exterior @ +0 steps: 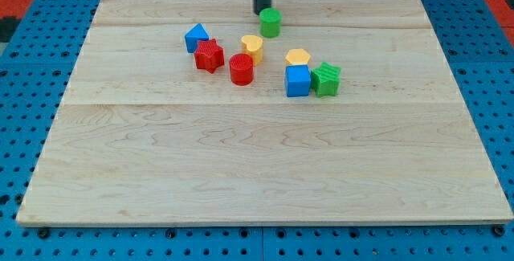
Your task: Move the blue triangle slightly right
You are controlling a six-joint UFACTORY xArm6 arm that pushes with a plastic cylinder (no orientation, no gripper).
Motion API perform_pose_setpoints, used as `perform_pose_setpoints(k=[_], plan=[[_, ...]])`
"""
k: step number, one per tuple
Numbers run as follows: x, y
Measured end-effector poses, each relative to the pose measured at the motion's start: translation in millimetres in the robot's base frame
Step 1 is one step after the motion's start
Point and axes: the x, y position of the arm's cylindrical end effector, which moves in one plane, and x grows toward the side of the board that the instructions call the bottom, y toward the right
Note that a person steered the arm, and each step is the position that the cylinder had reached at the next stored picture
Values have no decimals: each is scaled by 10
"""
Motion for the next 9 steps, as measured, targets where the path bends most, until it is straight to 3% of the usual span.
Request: perform_pose_setpoints(k=[1,2,3,4,5,7,9], plan=[[-81,8],[-373,-976],[109,-1740],[718,-1749],[729,-1720],[638,-1179],[156,-1178]])
